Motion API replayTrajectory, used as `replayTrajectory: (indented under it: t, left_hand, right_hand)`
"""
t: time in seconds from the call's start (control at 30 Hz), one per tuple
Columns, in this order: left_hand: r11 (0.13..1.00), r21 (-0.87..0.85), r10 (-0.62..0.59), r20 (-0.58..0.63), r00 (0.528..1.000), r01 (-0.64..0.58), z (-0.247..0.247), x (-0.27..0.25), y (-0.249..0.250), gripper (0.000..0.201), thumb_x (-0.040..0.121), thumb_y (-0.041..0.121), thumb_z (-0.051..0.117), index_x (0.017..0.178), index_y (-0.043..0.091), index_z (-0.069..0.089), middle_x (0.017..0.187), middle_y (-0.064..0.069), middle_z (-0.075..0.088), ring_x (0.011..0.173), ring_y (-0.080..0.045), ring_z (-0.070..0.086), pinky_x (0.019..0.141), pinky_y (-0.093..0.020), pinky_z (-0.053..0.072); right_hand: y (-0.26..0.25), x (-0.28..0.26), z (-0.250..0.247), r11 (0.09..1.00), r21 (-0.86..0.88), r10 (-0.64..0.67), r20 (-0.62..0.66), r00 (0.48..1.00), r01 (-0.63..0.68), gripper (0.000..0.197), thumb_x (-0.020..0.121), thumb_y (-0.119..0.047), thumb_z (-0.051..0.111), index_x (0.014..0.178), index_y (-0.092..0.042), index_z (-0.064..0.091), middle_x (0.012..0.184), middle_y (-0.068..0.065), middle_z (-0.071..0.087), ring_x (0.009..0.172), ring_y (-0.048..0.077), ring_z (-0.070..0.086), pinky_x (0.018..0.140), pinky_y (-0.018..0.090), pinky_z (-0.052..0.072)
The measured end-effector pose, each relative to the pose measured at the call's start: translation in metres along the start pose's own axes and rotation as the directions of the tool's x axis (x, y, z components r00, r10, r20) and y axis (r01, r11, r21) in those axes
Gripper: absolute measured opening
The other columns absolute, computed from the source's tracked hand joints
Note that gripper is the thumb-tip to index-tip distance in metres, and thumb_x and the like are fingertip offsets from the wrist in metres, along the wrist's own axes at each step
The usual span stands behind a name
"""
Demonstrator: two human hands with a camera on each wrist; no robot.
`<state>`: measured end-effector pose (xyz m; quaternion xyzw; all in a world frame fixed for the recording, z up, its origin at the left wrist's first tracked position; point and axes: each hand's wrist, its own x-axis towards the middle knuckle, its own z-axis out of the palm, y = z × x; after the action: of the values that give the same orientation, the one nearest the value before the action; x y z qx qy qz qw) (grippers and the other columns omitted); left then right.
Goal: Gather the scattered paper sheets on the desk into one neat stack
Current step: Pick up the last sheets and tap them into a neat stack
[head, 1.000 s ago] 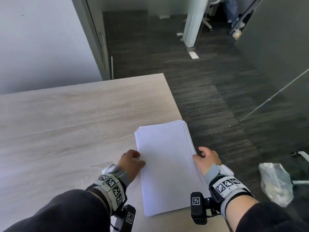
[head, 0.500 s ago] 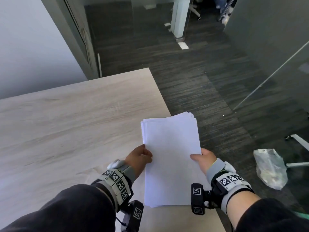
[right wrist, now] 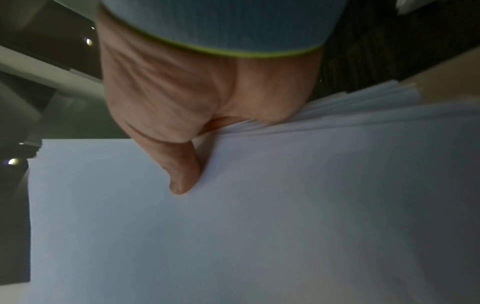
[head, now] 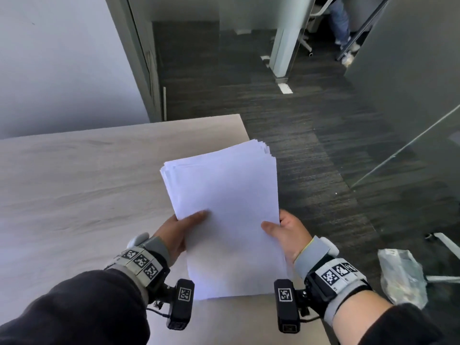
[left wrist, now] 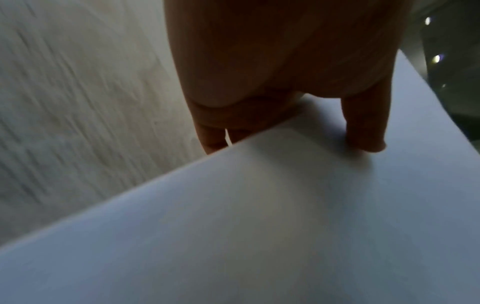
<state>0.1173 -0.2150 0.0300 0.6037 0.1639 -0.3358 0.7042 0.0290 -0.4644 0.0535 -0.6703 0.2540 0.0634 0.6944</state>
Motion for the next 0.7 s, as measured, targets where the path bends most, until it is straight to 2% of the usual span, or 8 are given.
replayTrajectory:
  t: [0.1,0.23,0.33,0.4,0.5,0.57,0.63,0.7]
  left_hand:
    - [0.996,-0.078,0.044,0.002,0.999,-0.044,-0.022,-0.013,0.008,0.045,0.067,0.006,0.086,0.109,0.003,0.072,0.109,-0.016,0.077,0.085,-0.025,0.078,0.065,-0.031,0.062]
    - [0.986,-0.049,0.154,-0.048,0.987,-0.157,-0.061,-0.035,0.021,0.073,0.032,0.029,0.103,0.094,-0.001,0.079,0.105,-0.024,0.076,0.088,-0.037,0.075,0.076,-0.04,0.063]
    - [0.955,-0.032,0.291,-0.096,0.952,-0.295,-0.092,-0.056,0.036,0.078,0.019,0.043,0.103,0.086,0.008,0.083,0.1,-0.02,0.078,0.087,-0.035,0.076,0.08,-0.042,0.062]
    - [0.92,-0.01,0.386,-0.14,0.912,-0.391,-0.116,-0.071,0.047,0.074,0.021,0.046,0.102,0.085,0.013,0.083,0.098,-0.016,0.079,0.085,-0.03,0.076,0.076,-0.038,0.062]
    - [0.864,0.038,0.499,-0.192,0.845,-0.502,-0.153,-0.093,0.063,0.053,0.038,0.033,0.098,0.088,0.022,0.083,0.098,-0.01,0.079,0.089,-0.028,0.075,0.082,-0.041,0.06]
    - [0.834,0.038,0.547,-0.188,0.816,-0.55,-0.168,-0.102,0.07,0.044,0.047,0.024,0.089,0.09,0.024,0.083,0.099,-0.006,0.079,0.092,-0.025,0.074,0.084,-0.04,0.06]
    - [0.821,0.041,0.566,-0.184,0.804,-0.569,-0.183,-0.112,0.071,0.045,0.05,0.021,0.088,0.094,0.023,0.082,0.102,-0.007,0.079,0.094,-0.024,0.074,0.082,-0.036,0.061]
    - [0.822,0.073,0.567,-0.186,0.802,-0.565,-0.195,-0.12,0.066,0.046,0.054,0.02,0.087,0.1,0.018,0.08,0.105,-0.012,0.078,0.097,-0.026,0.074,0.081,-0.037,0.059]
  right_hand:
    - [-0.005,0.003,0.026,1.0,-0.017,-0.019,0.131,0.991,0.021,0.033,0.085,0.01,0.062,0.108,-0.014,0.064,0.101,0.002,0.076,0.093,0.021,0.071,0.086,0.037,0.057]
    - [-0.016,0.007,0.068,0.992,-0.113,-0.028,0.225,0.974,0.054,0.054,0.066,-0.023,0.076,0.118,-0.016,0.065,0.113,0.002,0.073,0.108,0.021,0.067,0.1,0.045,0.05]
    - [-0.032,0.008,0.104,0.987,-0.139,-0.038,0.268,0.963,0.078,0.024,0.073,-0.021,0.078,0.097,-0.018,0.074,0.104,0.002,0.076,0.102,0.022,0.07,0.098,0.044,0.052]
    - [-0.043,0.007,0.13,0.977,-0.163,-0.083,0.293,0.952,0.136,0.008,0.078,-0.022,0.076,0.085,-0.016,0.074,0.092,-0.001,0.077,0.087,0.021,0.072,0.089,0.041,0.055]
    - [-0.059,0.001,0.17,0.955,-0.195,-0.152,0.333,0.931,0.225,0.027,0.082,-0.025,0.075,0.058,-0.019,0.065,0.058,-0.014,0.064,0.052,0.007,0.056,0.064,0.023,0.045]
    - [-0.063,0.001,0.186,0.951,-0.178,-0.177,0.361,0.916,0.254,0.021,0.084,-0.019,0.073,0.064,-0.024,0.072,0.068,-0.014,0.073,0.065,0.004,0.067,0.07,0.022,0.049]
    - [-0.065,0.0,0.205,0.945,-0.153,-0.207,0.401,0.892,0.288,0.004,0.078,-0.024,0.074,0.079,-0.022,0.078,0.09,-0.003,0.078,0.09,0.018,0.072,0.084,0.035,0.054]
    - [-0.065,-0.005,0.219,0.935,-0.157,-0.225,0.428,0.875,0.317,0.021,0.073,-0.029,0.074,0.084,-0.012,0.075,0.091,0.011,0.076,0.093,0.034,0.07,0.087,0.047,0.053]
